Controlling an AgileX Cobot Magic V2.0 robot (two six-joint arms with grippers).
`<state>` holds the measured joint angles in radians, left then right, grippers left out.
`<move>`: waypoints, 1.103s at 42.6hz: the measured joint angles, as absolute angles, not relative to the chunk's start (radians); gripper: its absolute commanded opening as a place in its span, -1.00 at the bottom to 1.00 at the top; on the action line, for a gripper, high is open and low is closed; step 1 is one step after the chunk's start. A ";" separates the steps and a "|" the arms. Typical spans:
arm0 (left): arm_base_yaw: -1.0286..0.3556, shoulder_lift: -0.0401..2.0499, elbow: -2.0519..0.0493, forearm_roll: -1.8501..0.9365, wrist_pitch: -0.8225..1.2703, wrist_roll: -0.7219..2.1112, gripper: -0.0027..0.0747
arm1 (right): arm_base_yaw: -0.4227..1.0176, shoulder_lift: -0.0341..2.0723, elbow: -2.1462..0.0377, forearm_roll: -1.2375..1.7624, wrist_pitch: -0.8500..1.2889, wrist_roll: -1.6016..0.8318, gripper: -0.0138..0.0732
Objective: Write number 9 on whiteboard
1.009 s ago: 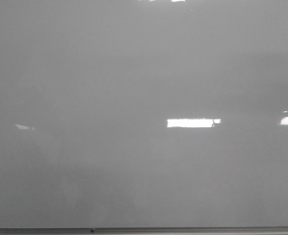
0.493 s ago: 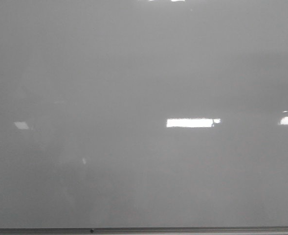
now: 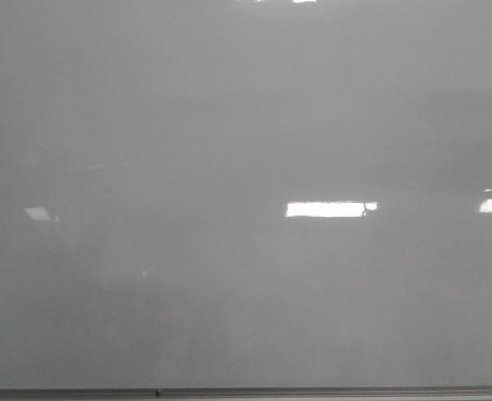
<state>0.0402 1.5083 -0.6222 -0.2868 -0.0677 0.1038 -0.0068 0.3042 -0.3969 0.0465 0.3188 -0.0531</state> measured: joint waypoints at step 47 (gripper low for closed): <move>-0.236 1.273 -0.947 -0.627 1.088 1.079 -0.98 | 0.127 0.708 -0.710 0.301 0.738 -0.319 0.67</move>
